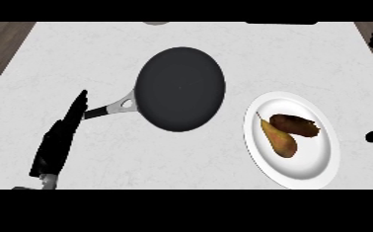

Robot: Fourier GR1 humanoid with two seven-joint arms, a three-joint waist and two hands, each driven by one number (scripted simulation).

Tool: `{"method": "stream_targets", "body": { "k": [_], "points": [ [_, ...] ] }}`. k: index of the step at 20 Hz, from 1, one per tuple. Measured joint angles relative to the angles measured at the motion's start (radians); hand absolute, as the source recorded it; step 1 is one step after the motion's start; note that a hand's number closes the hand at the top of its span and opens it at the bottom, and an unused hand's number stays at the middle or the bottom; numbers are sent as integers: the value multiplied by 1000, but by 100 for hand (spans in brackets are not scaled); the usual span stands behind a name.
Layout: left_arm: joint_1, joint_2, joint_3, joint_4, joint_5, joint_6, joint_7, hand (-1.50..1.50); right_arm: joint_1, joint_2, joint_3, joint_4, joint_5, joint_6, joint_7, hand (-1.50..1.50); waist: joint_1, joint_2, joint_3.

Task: Pick the sweet potato from the plate and place it in the pan

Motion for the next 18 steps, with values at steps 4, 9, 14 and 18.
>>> {"method": "stream_targets", "body": {
  "k": [4,9,14,18],
  "points": [
    [0,-8,4,16,-7,-5,-4,0,-53,-67,44,26,128,50,-65,-150,-5,-2,-1],
    [8,-11,13,4,-17,-12,14,0,-101,-114,101,-22,233,131,-72,-150,-14,-6,-2],
    [38,-17,22,-39,-33,-13,32,0,-124,-83,152,-135,324,162,35,-150,-20,-9,-2],
    [54,-26,37,-41,-46,-21,23,0,-122,-57,166,-220,370,203,156,-150,-24,-9,-3]
  ]
}}
